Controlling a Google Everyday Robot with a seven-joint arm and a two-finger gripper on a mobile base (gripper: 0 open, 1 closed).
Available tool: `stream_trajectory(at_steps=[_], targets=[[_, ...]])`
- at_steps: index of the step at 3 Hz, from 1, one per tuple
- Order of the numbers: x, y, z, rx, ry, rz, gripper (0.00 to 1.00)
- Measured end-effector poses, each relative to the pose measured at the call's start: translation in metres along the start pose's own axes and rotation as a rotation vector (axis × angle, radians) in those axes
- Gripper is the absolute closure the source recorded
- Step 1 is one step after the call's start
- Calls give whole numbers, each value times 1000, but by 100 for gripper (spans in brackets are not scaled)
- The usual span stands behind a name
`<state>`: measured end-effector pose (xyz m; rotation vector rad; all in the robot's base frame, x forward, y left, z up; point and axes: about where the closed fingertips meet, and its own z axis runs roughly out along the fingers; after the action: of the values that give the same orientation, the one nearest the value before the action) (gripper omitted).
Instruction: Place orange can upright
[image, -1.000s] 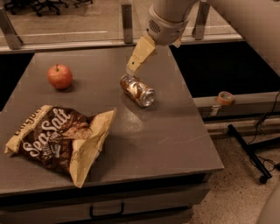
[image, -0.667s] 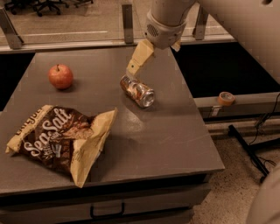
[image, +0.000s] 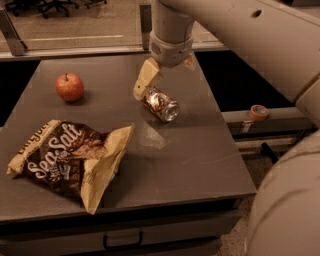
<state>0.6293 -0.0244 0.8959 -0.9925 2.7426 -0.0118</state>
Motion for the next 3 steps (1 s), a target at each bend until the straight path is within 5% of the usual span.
stream_trajectory(at_steps=[2,3], targets=[[-9,31,28,1,68,-6,0],[-16,38,41,-12,75,-20,17]])
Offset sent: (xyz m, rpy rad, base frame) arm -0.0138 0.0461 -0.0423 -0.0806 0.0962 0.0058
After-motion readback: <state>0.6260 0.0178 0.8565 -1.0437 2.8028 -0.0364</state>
